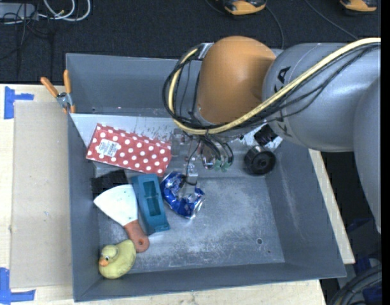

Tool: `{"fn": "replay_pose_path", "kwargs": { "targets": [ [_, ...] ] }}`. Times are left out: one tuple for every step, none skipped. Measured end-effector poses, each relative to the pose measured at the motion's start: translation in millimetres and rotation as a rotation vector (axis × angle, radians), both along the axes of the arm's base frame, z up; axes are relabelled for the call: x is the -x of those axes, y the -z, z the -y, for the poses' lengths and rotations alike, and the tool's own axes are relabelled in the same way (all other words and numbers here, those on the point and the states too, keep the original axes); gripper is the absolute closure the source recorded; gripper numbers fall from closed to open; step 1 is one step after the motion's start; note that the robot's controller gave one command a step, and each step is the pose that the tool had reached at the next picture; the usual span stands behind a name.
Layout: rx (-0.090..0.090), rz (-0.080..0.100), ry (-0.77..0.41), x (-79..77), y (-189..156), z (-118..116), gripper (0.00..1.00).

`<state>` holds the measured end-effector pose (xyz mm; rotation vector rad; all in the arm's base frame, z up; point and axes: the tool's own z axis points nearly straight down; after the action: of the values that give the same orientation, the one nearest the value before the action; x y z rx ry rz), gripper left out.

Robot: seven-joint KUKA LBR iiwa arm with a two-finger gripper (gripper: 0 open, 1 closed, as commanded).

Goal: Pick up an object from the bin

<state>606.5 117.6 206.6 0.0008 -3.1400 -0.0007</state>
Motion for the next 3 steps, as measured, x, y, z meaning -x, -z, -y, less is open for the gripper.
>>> {"fn": "replay_pose_path", "kwargs": {
  "targets": [
    [0.0,-0.001,0.0,-1.3,67.4,22.1,0.0],
    [0.0,-0.006,0.012,1.7,140.2,47.5,0.0],
    [0.0,-0.003,0.075,6.7,136.8,45.4,0.0]
  ]
}}
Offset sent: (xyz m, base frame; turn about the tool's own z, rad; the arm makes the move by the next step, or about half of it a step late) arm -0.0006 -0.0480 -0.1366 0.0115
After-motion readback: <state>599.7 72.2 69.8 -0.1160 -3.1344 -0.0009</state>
